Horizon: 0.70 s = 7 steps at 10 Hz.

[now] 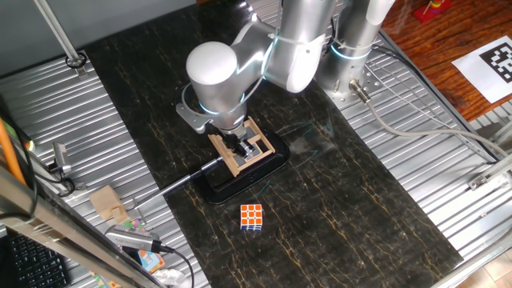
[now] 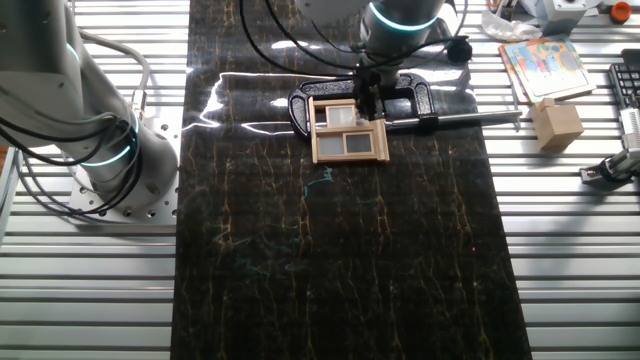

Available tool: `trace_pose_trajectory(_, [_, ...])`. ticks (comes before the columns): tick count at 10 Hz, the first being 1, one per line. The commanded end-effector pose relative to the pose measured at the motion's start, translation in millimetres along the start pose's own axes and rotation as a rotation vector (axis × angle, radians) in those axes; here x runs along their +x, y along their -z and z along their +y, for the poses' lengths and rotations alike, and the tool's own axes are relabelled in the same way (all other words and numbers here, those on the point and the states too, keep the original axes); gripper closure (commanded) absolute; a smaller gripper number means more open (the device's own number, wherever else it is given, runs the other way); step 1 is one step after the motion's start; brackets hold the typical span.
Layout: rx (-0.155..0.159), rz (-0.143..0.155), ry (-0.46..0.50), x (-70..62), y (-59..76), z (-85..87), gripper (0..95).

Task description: Close a sliding window

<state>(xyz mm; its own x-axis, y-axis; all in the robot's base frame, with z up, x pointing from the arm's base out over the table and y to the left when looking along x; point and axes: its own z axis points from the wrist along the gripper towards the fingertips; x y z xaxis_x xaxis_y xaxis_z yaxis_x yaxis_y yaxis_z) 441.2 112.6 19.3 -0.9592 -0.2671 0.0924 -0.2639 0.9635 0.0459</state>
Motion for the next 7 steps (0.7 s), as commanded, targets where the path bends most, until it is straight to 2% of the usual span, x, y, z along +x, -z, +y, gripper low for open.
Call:
trace_pose_trajectory(1, [0.000, 0.001, -0.002, -2.3, 0.0, 0.3, 95.0])
trace_pose_trajectory(7, [-0.010, 0.013, -0.012, 0.8, -5.4, 0.9, 95.0])
